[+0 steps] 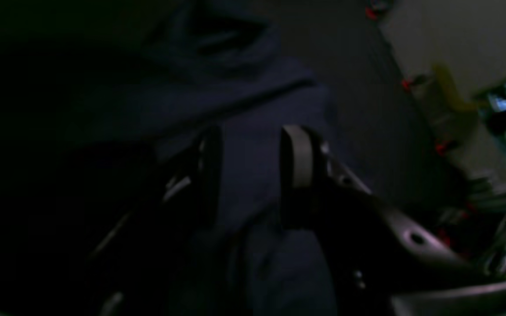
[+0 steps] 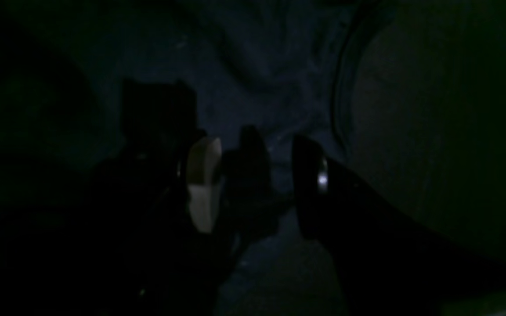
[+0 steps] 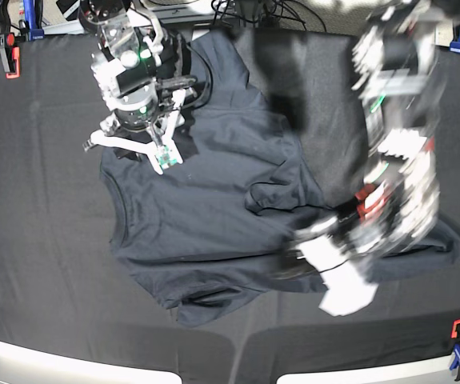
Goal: Layout the t-shirt on the table in an organized manner, then fold the t-shirt properly
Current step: 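Grasp the bunched sleeve fabric with the left gripper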
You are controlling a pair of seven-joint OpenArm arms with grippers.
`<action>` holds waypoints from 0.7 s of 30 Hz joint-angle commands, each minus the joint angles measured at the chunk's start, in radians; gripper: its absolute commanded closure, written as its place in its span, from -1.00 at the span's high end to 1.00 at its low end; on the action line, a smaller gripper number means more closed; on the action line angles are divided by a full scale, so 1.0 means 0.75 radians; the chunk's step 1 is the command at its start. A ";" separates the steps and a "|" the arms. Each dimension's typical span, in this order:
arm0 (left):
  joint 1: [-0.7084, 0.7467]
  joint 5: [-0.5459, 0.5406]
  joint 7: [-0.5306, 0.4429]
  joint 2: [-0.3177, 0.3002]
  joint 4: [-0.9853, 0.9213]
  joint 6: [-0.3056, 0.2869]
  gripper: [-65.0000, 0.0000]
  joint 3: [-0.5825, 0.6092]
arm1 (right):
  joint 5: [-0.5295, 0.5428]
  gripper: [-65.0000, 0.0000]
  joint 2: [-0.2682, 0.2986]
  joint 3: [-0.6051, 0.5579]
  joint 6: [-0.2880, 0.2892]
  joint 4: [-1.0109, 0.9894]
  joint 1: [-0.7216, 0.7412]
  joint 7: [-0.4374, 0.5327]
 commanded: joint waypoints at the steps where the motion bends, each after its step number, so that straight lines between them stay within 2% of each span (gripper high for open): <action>1: 0.018 -0.032 -0.018 -0.009 0.065 -0.003 -0.45 0.005 | -0.015 -0.20 0.014 0.006 -0.010 0.024 0.011 0.030; 4: 0.167 -0.023 -0.087 -0.027 0.125 -0.004 -0.45 0.005 | -0.020 -0.20 0.024 0.013 -0.009 0.024 0.012 0.030; 7: 0.272 0.042 -0.225 -0.019 0.125 0.002 -0.45 0.005 | -0.020 -0.20 0.025 0.034 -0.010 0.024 0.012 0.028; 16: 0.315 0.257 -0.481 0.060 0.122 0.303 -0.45 0.005 | -0.016 -0.20 0.025 0.049 -0.010 0.024 0.011 0.022; 18: 0.303 0.312 -0.497 0.074 0.120 0.371 -0.45 0.005 | -0.016 -0.20 0.026 0.049 -0.010 0.024 0.011 0.016; 21: 0.288 0.320 -0.502 0.077 0.120 0.387 -0.45 0.005 | -0.016 -0.20 0.026 0.049 -0.010 0.024 0.011 0.014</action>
